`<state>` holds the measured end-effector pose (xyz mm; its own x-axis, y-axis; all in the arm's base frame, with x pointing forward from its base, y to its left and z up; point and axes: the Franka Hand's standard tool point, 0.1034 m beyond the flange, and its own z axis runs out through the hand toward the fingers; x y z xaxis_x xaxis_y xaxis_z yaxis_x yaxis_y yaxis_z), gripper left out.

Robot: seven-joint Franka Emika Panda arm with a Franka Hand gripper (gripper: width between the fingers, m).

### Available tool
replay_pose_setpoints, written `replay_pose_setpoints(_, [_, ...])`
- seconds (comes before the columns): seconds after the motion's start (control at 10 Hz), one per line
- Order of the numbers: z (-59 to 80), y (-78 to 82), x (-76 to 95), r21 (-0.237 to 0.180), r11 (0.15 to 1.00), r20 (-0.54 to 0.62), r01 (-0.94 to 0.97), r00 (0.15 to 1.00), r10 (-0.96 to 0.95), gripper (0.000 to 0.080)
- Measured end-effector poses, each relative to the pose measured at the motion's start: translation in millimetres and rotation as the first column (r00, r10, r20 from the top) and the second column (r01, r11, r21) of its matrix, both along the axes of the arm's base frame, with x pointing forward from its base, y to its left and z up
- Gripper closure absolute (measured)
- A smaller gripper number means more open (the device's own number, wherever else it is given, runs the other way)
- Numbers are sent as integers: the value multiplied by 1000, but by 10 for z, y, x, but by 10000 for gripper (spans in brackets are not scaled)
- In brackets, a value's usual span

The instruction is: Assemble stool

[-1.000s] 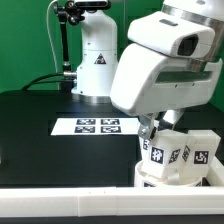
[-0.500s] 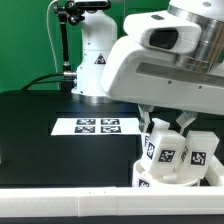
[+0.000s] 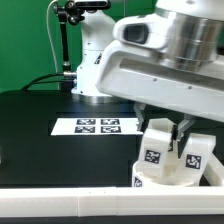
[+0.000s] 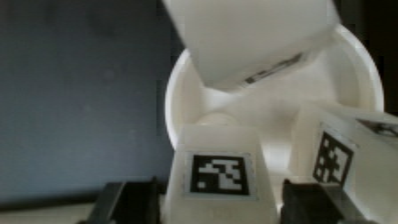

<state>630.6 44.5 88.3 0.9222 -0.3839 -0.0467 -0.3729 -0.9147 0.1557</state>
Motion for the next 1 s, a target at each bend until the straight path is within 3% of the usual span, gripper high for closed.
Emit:
replay_pose_setpoints(0.3, [-13,16,-1,26,971,91,238,967,-240,466])
replay_pose_setpoints(0.8, [-15,49,5,31,874,117,485,866,-486,466])
replay_pose_setpoints(1.0, [-23,42,34,76,757,136,649,746,-652,466])
